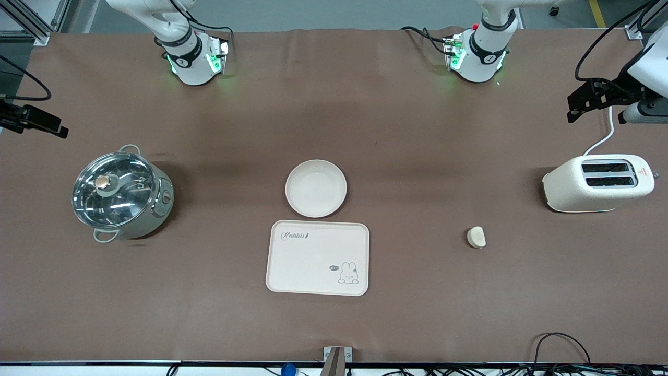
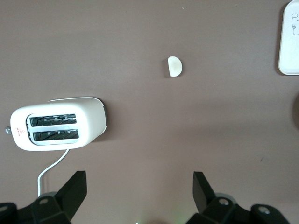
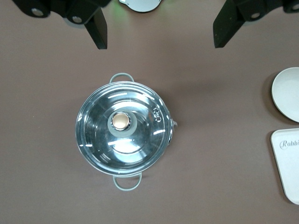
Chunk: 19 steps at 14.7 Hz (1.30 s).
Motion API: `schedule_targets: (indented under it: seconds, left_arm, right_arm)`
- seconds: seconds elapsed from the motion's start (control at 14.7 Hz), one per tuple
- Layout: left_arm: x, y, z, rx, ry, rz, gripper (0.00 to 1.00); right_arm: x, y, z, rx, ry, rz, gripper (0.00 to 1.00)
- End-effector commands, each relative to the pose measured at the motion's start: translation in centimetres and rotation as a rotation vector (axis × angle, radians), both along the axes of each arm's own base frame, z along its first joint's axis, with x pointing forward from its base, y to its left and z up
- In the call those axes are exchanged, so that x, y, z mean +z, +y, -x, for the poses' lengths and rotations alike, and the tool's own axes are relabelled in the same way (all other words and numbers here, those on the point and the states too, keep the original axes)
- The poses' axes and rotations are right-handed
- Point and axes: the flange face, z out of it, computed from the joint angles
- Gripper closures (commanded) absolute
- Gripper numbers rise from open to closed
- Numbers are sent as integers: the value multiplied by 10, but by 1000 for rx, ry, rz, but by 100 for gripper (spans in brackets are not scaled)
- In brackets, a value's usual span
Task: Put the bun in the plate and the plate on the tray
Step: 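Reach the left gripper to the white bun while the right gripper approaches the plate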
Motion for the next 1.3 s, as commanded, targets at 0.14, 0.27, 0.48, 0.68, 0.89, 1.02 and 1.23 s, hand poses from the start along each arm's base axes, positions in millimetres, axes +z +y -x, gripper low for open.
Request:
schedule_targets:
  seconds: [0.14, 0.27, 0.48, 0.68, 0.89, 1.02, 1.23]
  left_arm:
    - [-1, -3, -10, -19, 14, 9, 0]
    - [-14, -4, -36, -19, 30, 20, 0]
    - [-75, -3, -73, 1, 89, 30, 0]
    - [-140, -5, -105, 25, 87, 37, 0]
    - [-205, -7, -119, 109, 77, 42, 0]
    - [-243, -17, -121, 158, 83, 46, 0]
    - [-307, -30, -127, 224, 101, 50, 0]
  right_arm:
    - [1, 13, 1, 29, 4, -3, 0]
    - [-4, 28, -5, 53, -2, -8, 0]
    - [-45, 64, -33, 71, 25, -122, 0]
    - [-109, 89, -56, 48, 71, -253, 0]
    - [-197, 141, -42, 73, 72, -255, 0]
    - [-222, 161, -36, 50, 78, -298, 0]
    - [-286, 156, -18, -26, 57, -304, 0]
